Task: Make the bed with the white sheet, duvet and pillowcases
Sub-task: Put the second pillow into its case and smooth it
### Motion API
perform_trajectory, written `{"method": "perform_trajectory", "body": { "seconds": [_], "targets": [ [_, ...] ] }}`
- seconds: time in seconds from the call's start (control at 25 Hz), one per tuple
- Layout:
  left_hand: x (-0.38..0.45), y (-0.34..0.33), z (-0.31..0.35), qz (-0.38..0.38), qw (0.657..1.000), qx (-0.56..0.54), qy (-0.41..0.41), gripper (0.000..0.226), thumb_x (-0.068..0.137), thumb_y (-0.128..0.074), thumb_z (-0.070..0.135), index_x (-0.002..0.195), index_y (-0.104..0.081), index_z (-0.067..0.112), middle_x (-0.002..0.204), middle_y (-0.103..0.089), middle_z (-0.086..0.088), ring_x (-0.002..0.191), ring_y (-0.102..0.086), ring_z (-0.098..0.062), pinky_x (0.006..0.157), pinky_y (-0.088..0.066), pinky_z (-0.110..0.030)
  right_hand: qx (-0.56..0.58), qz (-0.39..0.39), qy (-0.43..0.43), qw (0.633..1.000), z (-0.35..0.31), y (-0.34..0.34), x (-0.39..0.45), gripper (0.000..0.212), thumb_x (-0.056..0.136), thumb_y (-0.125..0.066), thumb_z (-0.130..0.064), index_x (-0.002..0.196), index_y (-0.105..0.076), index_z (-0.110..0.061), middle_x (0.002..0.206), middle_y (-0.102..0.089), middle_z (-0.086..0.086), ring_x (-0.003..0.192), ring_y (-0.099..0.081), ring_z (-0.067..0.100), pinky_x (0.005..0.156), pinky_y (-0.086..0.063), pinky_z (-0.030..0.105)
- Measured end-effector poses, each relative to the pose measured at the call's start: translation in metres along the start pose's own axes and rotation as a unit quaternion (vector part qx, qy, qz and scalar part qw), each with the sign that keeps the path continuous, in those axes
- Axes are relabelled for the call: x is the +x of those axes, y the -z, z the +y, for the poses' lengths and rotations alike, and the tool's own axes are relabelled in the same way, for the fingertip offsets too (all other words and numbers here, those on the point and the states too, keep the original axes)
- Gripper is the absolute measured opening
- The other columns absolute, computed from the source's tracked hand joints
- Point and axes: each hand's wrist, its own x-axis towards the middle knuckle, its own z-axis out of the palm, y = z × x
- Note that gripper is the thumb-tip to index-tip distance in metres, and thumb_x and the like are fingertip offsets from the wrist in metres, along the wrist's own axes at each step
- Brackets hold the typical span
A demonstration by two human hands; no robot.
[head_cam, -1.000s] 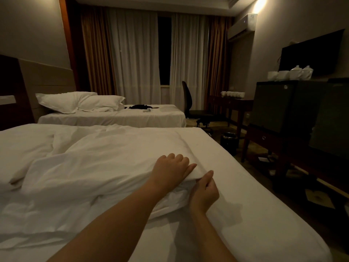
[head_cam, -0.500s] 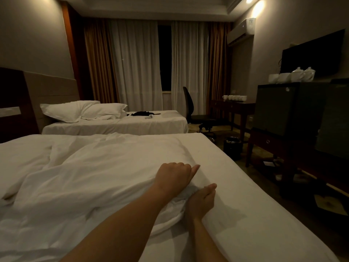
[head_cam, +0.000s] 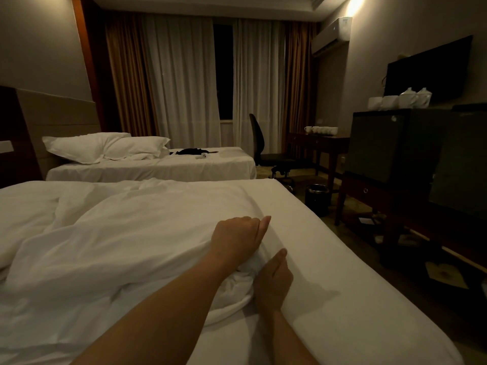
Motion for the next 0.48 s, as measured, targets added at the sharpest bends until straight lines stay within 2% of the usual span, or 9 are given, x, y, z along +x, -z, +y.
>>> {"method": "perform_trajectory", "body": {
  "seconds": [0.16, 0.24, 0.32, 0.4, 0.48],
  "targets": [
    [0.001, 0.009, 0.000, 0.005, 0.999, -0.005, -0.045, 0.053, 0.102, -0.034, 0.047, 0.055, -0.040, 0.023, 0.048, -0.040, 0.005, 0.039, -0.035, -0.016, 0.046, -0.018, -0.022, 0.069, 0.044, 0.015, 0.997, -0.001, -0.003, 0.000, 0.057, 0.106, -0.024, -0.046, 0.092, -0.062, -0.006, 0.087, -0.067, 0.010, 0.079, -0.063, 0.022, 0.079, -0.053, 0.038],
    [-0.001, 0.008, 0.000, -0.004, 0.998, 0.007, -0.062, 0.057, 0.102, -0.034, 0.047, 0.053, -0.045, 0.021, 0.047, -0.044, 0.004, 0.038, -0.037, -0.016, 0.048, -0.012, -0.021, 0.108, 0.064, -0.019, 0.992, -0.004, -0.008, -0.001, 0.061, 0.107, -0.024, -0.048, 0.096, -0.064, -0.003, 0.090, -0.068, 0.008, 0.080, -0.062, 0.019, 0.080, -0.052, 0.035],
    [-0.002, 0.006, 0.000, -0.017, 0.997, 0.018, -0.069, 0.061, 0.102, -0.032, 0.049, 0.049, -0.045, 0.022, 0.044, -0.040, 0.005, 0.036, -0.031, -0.014, 0.048, -0.009, -0.019, 0.111, 0.071, -0.057, 0.990, -0.002, -0.013, 0.002, 0.071, 0.105, -0.022, -0.054, 0.082, -0.062, -0.001, 0.078, -0.067, 0.011, 0.068, -0.060, 0.020, 0.070, -0.051, 0.032],
    [-0.001, 0.006, 0.001, -0.018, 0.997, 0.019, -0.067, 0.064, 0.102, -0.031, 0.050, 0.046, -0.042, 0.022, 0.041, -0.036, 0.006, 0.035, -0.024, -0.014, 0.046, -0.014, -0.019, 0.104, 0.052, -0.086, 0.990, -0.003, -0.011, 0.009, 0.071, 0.105, -0.021, -0.053, 0.069, -0.059, -0.005, 0.067, -0.064, 0.010, 0.060, -0.058, 0.021, 0.061, -0.048, 0.028],
    [0.002, 0.006, 0.005, -0.017, 0.998, 0.022, -0.062, 0.066, 0.102, -0.030, 0.050, 0.044, -0.039, 0.022, 0.039, -0.035, 0.006, 0.034, -0.021, -0.013, 0.046, -0.014, -0.018, 0.103, 0.036, -0.092, 0.990, 0.000, -0.004, 0.016, 0.069, 0.105, -0.023, -0.052, 0.063, -0.055, -0.009, 0.063, -0.062, 0.009, 0.057, -0.057, 0.021, 0.059, -0.048, 0.027]
  ]
}}
